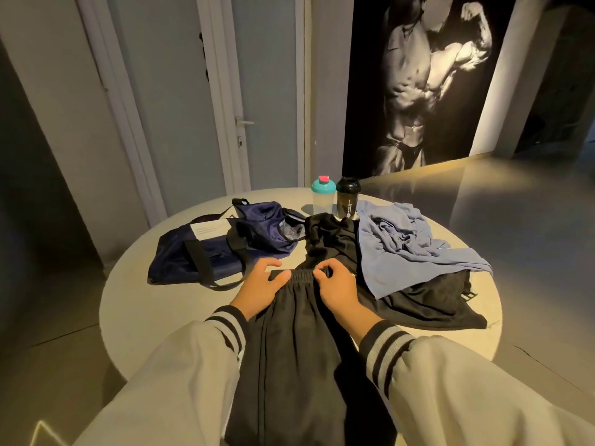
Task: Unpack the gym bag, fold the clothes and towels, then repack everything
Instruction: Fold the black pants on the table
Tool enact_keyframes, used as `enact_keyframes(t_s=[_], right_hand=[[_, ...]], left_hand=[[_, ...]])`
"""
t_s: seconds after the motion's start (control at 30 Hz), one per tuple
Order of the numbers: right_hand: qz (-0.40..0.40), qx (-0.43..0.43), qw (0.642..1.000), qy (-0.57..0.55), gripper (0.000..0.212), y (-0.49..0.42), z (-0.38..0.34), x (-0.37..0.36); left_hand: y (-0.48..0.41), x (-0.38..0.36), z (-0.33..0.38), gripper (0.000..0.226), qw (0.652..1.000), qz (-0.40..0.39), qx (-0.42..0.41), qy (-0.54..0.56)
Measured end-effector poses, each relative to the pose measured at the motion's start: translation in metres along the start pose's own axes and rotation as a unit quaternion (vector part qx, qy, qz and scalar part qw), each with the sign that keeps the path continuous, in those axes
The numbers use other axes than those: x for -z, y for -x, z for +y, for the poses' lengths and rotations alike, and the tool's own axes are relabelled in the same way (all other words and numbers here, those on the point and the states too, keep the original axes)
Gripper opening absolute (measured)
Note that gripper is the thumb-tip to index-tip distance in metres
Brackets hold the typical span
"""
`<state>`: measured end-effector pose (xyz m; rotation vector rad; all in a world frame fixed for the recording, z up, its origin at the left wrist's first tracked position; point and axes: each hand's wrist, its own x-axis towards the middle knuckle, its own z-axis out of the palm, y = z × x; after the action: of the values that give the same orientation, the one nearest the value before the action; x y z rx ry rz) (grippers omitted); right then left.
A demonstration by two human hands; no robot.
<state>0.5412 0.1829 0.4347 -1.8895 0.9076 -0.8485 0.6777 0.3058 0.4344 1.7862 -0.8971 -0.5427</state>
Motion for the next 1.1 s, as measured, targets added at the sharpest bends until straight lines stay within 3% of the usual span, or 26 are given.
enact_keyframes(t_s=[0.1, 0.23, 0.33, 0.4, 0.7, 1.1], right_hand=[[0.023, -0.012, 0.999, 0.035, 0.003, -0.028, 0.007, -0.014], [0.03, 0.002, 0.998, 0.046, 0.01, -0.068, -0.016, -0.024], [0.064, 0.08, 0.995, 0.015, 0.016, -0.102, -0.062, -0.021], [0.079, 0.111, 0.991, -0.008, 0.018, -0.115, -0.084, -0.018], [0.024, 0.088, 0.996, -0.009, 0.037, -0.062, -0.064, -0.002], [-0.005, 0.116, 0.992, 0.057, 0.033, 0.044, -0.04, 0.014]], left_hand=[[-0.034, 0.009, -0.006, 0.051, 0.997, -0.055, -0.001, -0.049], [-0.081, 0.019, 0.003, 0.032, 0.991, 0.064, -0.024, -0.118], [-0.106, 0.032, 0.035, 0.032, 0.98, 0.17, -0.055, -0.094], [-0.113, 0.041, 0.061, 0.029, 0.976, 0.188, -0.087, -0.065], [-0.061, 0.049, 0.065, 0.034, 0.983, 0.136, -0.109, -0.05], [0.057, 0.035, 0.031, 0.036, 0.992, 0.079, -0.098, -0.033]])
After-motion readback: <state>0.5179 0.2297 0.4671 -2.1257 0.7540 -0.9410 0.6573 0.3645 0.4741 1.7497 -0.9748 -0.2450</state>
